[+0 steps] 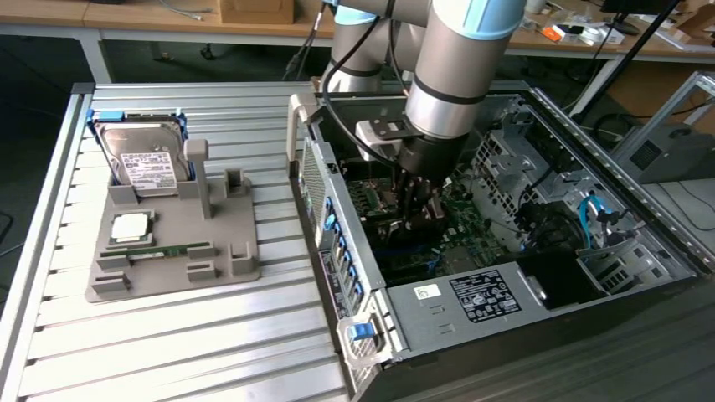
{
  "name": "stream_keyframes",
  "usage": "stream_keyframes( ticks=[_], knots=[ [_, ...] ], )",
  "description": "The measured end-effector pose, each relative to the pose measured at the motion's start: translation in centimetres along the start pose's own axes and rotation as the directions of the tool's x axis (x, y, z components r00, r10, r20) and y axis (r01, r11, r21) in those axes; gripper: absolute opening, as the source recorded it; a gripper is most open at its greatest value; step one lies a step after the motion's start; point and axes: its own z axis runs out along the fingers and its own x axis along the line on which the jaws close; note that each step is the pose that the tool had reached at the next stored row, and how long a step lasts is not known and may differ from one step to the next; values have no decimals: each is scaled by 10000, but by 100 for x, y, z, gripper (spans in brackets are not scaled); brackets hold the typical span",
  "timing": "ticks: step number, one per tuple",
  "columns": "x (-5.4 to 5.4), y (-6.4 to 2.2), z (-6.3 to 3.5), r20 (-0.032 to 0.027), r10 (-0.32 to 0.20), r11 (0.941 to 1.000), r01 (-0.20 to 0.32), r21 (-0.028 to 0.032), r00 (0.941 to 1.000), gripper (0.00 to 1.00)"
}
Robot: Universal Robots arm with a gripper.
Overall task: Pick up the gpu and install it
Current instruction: 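Insert the gpu into the slot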
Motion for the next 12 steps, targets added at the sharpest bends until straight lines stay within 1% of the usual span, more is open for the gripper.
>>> stream_keyframes(
  ticks=[12],
  knots=[
    [-1, 0, 17, 2, -37, 10000, 37, 2, 10000, 27]
  ],
)
